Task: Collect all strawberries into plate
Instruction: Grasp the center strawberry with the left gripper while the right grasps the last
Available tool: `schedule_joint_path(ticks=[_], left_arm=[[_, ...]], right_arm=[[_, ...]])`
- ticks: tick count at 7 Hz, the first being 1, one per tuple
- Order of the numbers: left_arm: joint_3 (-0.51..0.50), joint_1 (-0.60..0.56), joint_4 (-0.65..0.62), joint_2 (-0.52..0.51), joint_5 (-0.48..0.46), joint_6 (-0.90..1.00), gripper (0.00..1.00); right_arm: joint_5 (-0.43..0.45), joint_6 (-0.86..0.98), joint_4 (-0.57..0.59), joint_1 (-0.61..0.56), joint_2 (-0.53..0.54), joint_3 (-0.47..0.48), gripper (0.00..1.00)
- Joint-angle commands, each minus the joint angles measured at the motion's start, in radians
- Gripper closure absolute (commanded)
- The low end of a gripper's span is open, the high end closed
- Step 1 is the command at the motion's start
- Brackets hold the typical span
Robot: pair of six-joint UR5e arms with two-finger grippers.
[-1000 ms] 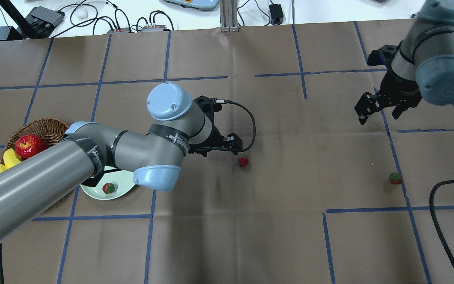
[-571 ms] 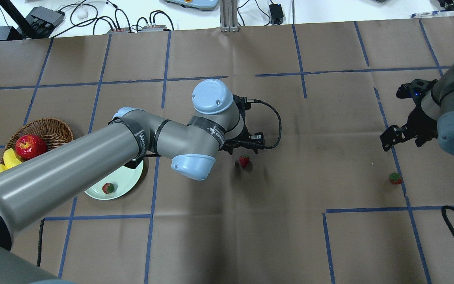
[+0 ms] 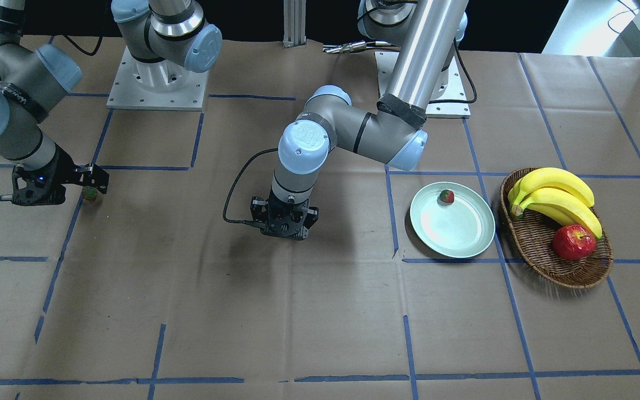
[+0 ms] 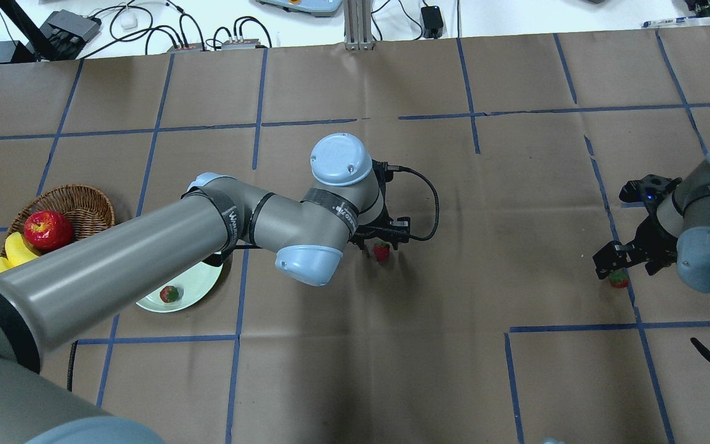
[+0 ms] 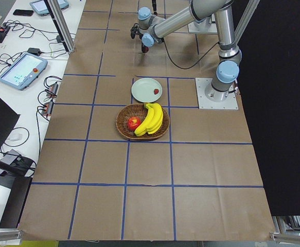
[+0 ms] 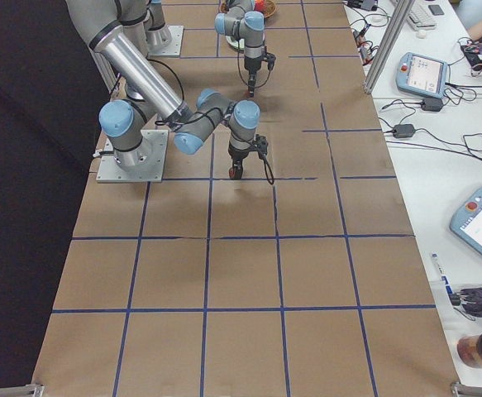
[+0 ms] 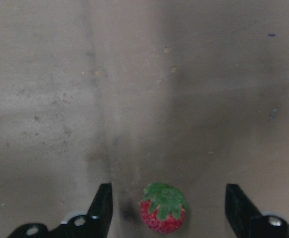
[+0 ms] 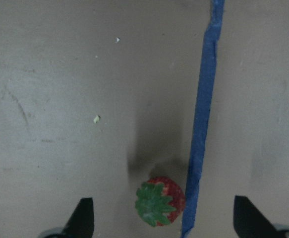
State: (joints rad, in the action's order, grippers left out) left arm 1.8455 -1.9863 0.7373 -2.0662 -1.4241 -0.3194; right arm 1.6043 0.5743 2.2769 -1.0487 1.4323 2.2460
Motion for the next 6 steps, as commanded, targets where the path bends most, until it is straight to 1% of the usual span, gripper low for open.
schedule_joint_path(ticks=[1, 2, 3, 4, 5, 6], left_arm=[[0.001, -0.006, 0.002, -0.002, -0.002, -0.001, 0.87], [0.000, -0.009, 0.008, 0.003, -0.002, -0.001, 1.00], [0.001, -0.006, 0.008, 0.039, -0.010, 0.016, 1.00], [0.000, 0.013, 0.030, 0.072, -0.062, 0.073, 1.00], [0.000, 0.065, 0.118, 0.127, -0.125, 0.227, 1.00], [0.003, 0.158, 0.213, 0.202, -0.128, 0.337, 1.00]], right_arm=[[0.000, 0.005, 0.052, 0.001, -0.015, 0.017, 0.00], [0.000, 0.001, 0.050, 0.001, -0.018, 0.018, 0.08], [0.000, -0.001, 0.050, 0.001, -0.020, 0.018, 0.30], [-0.003, -0.001, 0.050, 0.001, -0.023, 0.015, 0.53], [-0.004, -0.002, 0.055, -0.001, -0.021, 0.014, 0.70], [-0.004, -0.005, 0.073, -0.001, -0.020, 0.014, 0.85]])
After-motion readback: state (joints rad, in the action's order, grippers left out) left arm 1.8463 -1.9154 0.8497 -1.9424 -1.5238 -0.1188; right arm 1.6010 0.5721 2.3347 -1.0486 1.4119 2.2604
